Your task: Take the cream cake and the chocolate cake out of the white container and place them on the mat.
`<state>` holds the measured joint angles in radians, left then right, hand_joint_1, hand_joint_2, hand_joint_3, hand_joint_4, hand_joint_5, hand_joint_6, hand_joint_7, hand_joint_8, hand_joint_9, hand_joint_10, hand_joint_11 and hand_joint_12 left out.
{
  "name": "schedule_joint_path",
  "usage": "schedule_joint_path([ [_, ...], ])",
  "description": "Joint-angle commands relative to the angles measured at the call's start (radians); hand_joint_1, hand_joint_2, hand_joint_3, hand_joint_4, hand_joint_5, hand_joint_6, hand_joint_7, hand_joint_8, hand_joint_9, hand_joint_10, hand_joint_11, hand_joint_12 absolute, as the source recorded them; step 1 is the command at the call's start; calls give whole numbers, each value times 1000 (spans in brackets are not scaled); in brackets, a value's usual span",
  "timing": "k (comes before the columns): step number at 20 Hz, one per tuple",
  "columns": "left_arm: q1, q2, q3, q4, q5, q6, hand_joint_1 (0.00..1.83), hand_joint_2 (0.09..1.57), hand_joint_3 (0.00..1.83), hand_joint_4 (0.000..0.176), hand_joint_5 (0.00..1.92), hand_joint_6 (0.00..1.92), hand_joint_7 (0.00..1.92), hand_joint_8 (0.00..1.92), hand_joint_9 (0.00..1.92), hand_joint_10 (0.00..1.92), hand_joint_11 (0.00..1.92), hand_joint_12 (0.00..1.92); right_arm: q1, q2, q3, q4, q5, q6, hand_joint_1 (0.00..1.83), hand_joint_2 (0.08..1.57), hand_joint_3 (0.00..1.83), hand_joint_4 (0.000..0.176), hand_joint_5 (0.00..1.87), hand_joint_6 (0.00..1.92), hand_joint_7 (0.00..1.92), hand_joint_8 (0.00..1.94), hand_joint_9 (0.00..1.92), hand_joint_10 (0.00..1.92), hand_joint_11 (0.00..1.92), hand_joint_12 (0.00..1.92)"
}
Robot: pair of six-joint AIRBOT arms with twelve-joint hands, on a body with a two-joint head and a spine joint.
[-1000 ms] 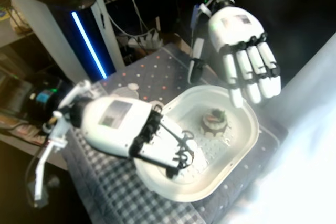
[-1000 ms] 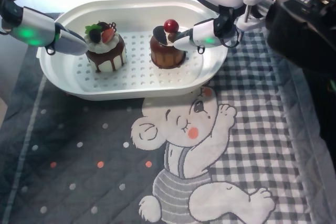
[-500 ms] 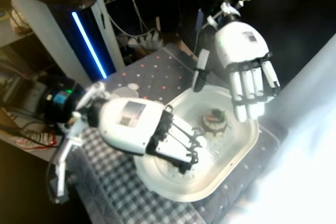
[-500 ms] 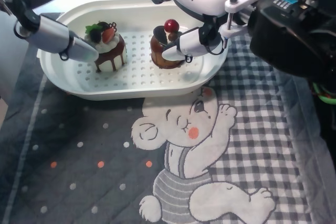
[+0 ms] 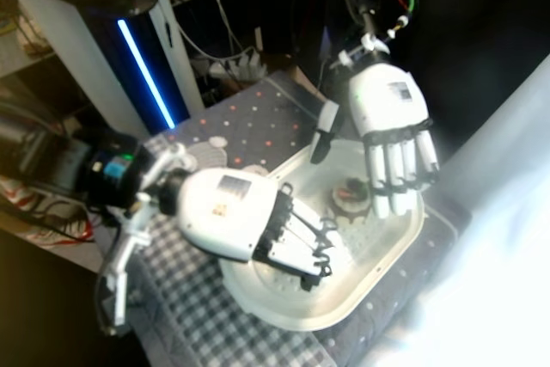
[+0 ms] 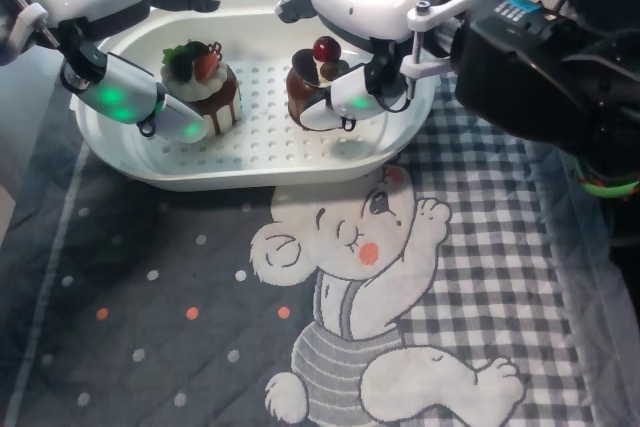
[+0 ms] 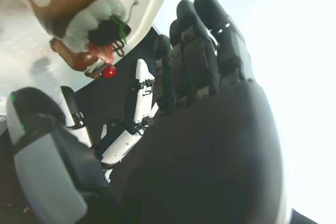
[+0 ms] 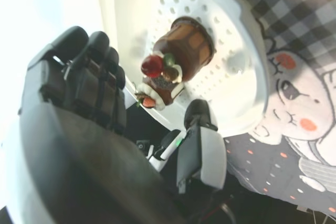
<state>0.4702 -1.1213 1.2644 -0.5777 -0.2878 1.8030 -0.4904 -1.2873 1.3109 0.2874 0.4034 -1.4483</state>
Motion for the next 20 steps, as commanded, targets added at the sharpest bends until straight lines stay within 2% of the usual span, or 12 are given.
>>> schedule_joint_path([
  [1, -4, -6, 9, 6, -91, -4, 690, 813, 11, 0, 338, 4, 347, 7, 425, 39, 2, 1308, 14, -1, 6, -4, 106, -4, 758, 862, 9, 0, 529, 0, 665, 0, 650, 171, 243, 1308],
  [7, 5, -53, 70, -39, -58, -4, 783, 882, 20, 0, 353, 5, 364, 8, 426, 32, 0, 1266, 14, -18, 26, 11, 90, -4, 818, 895, 6, 0, 566, 8, 682, 4, 691, 124, 245, 1336],
  [12, 15, -78, 95, -51, -40, -4, 694, 835, 0, 0, 381, 14, 389, 13, 450, 40, 0, 1256, 14, -34, 43, 18, 73, -4, 874, 903, 2, 0, 602, 11, 721, 12, 753, 133, 314, 1373],
  [15, 22, -83, 105, -60, -29, -4, 750, 887, 14, 0, 422, 19, 423, 16, 476, 49, 0, 1323, 14, -35, 45, 20, 70, -4, 892, 906, 1, 0, 653, 12, 758, 13, 778, 176, 342, 1457],
  [20, 32, -105, 139, -89, -8, -4, 805, 968, 25, 0, 533, 38, 529, 34, 529, 66, 0, 1293, 14, -40, 45, 21, 70, -4, 992, 953, 1, 0, 809, 11, 933, 27, 693, 698, 393, 1534],
])
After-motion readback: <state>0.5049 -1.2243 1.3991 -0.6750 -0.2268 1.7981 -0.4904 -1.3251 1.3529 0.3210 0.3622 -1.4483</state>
